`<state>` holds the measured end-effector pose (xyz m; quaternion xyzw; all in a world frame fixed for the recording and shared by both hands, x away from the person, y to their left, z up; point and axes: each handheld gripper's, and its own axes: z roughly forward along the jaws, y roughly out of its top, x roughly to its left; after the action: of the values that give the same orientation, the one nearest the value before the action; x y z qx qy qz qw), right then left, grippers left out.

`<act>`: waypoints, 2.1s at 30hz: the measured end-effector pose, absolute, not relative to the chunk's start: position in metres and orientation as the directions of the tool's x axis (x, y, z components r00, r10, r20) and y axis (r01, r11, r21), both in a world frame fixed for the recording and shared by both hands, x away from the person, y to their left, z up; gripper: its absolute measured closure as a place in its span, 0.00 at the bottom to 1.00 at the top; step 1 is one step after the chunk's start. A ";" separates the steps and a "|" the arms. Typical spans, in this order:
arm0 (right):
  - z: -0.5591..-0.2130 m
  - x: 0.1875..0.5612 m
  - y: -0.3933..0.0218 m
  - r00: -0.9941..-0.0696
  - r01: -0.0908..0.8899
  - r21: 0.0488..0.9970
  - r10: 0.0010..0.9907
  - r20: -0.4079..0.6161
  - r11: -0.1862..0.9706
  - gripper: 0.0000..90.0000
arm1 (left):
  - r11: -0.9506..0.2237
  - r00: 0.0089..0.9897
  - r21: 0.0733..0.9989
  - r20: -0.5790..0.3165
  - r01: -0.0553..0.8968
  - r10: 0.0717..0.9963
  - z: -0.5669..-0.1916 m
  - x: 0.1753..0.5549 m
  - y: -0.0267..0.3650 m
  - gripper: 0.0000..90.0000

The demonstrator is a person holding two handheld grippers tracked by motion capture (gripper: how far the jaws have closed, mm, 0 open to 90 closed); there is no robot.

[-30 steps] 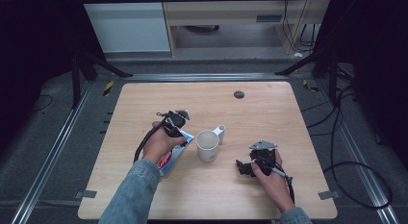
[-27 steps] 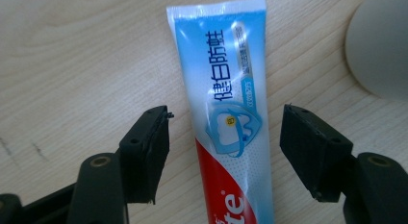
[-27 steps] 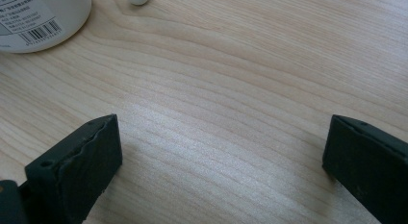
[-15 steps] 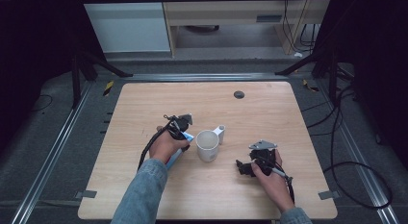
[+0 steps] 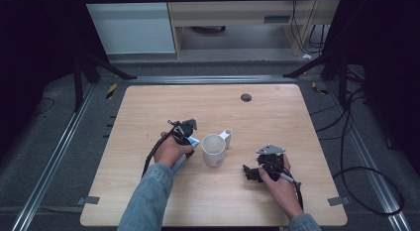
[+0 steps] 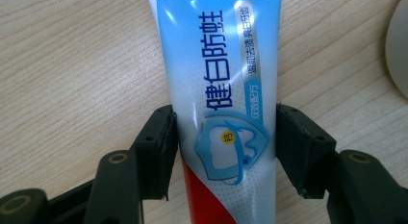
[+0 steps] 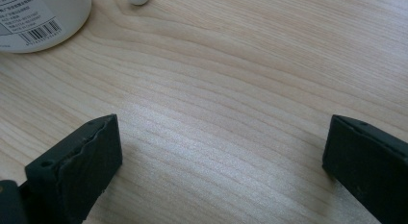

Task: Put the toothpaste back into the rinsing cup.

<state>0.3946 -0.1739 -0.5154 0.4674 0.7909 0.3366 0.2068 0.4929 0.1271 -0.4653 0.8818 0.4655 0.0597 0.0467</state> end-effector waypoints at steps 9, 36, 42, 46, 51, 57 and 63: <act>-0.515 0.395 -0.174 -0.481 0.599 0.724 0.876 -0.016 0.342 0.00 | -0.560 0.561 0.147 0.034 0.816 0.827 -0.465 0.493 0.130 0.52; -0.515 0.395 -0.174 -0.478 0.601 0.725 0.878 -0.009 0.335 0.00 | -0.530 0.571 0.378 0.004 0.759 0.821 -0.435 0.460 0.152 0.80; -0.515 0.395 -0.174 -0.479 0.600 0.725 0.878 -0.013 0.338 0.00 | -0.498 0.555 0.454 0.007 0.739 0.832 -0.420 0.451 0.163 0.80; -0.515 0.395 -0.174 -0.479 0.600 0.725 0.878 -0.013 0.338 0.00 | -0.486 0.551 0.480 0.007 0.730 0.834 -0.415 0.449 0.165 0.80; -0.515 0.395 -0.174 -0.479 0.600 0.725 0.878 -0.013 0.338 0.00 | -0.472 0.547 0.510 0.005 0.719 0.837 -0.410 0.447 0.166 0.80; -0.515 0.395 -0.174 -0.479 0.600 0.725 0.878 -0.013 0.338 0.00 | -0.452 0.535 0.545 0.007 0.706 0.845 -0.403 0.447 0.169 0.80; -0.515 0.394 -0.173 -0.471 0.608 0.723 0.882 -0.003 0.327 0.00 | -0.427 0.526 0.584 0.001 0.690 0.851 -0.395 0.447 0.169 0.80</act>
<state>0.3942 -0.1733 -0.5149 0.4724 0.7887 0.3368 0.2035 0.4467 0.1691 -0.3951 0.8314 0.4633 0.1497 0.2677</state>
